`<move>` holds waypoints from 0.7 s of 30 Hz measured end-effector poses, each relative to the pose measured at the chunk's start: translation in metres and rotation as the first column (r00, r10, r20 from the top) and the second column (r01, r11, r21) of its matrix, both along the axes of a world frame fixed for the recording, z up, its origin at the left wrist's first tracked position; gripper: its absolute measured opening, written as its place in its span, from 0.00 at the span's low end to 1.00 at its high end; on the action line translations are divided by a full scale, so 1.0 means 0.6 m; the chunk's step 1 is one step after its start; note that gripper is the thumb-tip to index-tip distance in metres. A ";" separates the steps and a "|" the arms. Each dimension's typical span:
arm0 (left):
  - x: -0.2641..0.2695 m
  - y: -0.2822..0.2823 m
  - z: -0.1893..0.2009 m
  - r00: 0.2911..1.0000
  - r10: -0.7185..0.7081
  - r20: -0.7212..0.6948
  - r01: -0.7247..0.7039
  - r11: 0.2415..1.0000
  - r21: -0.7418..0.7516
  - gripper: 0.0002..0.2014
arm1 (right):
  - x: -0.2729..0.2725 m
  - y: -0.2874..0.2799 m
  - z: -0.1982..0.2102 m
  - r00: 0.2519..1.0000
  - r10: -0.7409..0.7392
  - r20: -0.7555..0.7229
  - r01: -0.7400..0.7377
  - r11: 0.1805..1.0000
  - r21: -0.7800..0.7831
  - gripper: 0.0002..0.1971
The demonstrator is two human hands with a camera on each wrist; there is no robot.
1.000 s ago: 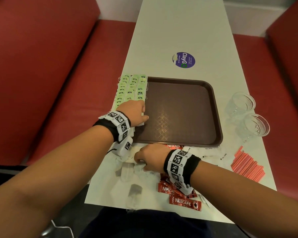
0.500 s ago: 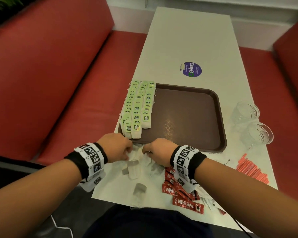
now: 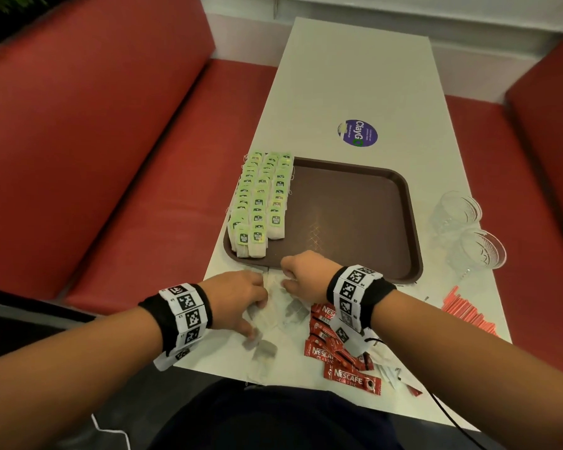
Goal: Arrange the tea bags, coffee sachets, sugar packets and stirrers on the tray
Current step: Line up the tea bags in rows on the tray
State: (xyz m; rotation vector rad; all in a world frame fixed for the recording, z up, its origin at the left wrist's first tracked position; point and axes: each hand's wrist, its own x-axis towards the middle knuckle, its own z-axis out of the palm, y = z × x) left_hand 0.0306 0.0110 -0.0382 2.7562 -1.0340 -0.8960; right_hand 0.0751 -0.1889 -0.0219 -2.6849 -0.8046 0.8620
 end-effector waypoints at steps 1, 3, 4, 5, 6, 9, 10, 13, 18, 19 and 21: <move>0.001 -0.004 0.001 1.000 -0.006 0.011 0.006 1.000 0.008 0.23 | 0.002 -0.001 0.000 1.000 -0.019 -0.002 0.019 1.000 0.020 0.12; 0.005 -0.008 0.001 1.000 -0.005 0.019 0.005 1.000 0.002 0.19 | 0.004 -0.004 0.004 0.999 -0.054 -0.010 0.054 0.996 0.076 0.13; 0.007 -0.009 -0.001 1.000 -0.002 0.018 0.002 1.000 -0.006 0.17 | 0.003 -0.005 0.007 0.997 -0.070 -0.018 0.071 0.992 0.103 0.13; 0.009 -0.010 -0.003 1.000 -0.001 0.016 0.001 1.000 -0.011 0.16 | 0.003 -0.006 0.009 0.996 -0.084 -0.030 0.087 0.988 0.128 0.12; 0.012 -0.009 -0.004 1.000 0.005 0.011 -0.005 1.000 -0.017 0.14 | 0.003 -0.007 0.012 0.994 -0.099 -0.046 0.105 0.984 0.143 0.10; 0.021 -0.010 -0.001 0.998 0.058 -0.006 -0.058 0.996 -0.064 0.10 | 0.005 -0.012 0.012 0.985 -0.138 -0.104 0.154 0.973 0.170 0.10; 0.025 -0.010 0.001 0.997 0.073 -0.012 -0.074 0.993 -0.087 0.10 | 0.005 -0.014 0.012 0.981 -0.149 -0.120 0.169 0.970 0.174 0.10; 0.035 -0.007 0.005 0.992 0.108 -0.067 -0.118 0.977 -0.175 0.14 | 0.008 -0.021 0.017 0.973 -0.171 -0.157 0.197 0.965 0.173 0.12; 0.062 0.002 0.017 0.985 0.167 -0.042 -0.172 0.946 -0.273 0.13 | 0.009 -0.037 0.024 0.967 -0.140 -0.210 0.181 0.965 0.190 0.13; 0.068 0.004 0.020 0.983 0.181 -0.035 -0.183 0.938 -0.293 0.11 | 0.010 -0.039 0.023 0.972 -0.127 -0.196 0.169 0.960 0.221 0.15; 0.082 0.006 0.028 0.975 0.221 -0.019 -0.215 0.921 -0.324 0.09 | 0.012 -0.043 0.020 0.980 -0.119 -0.162 0.162 0.945 0.285 0.22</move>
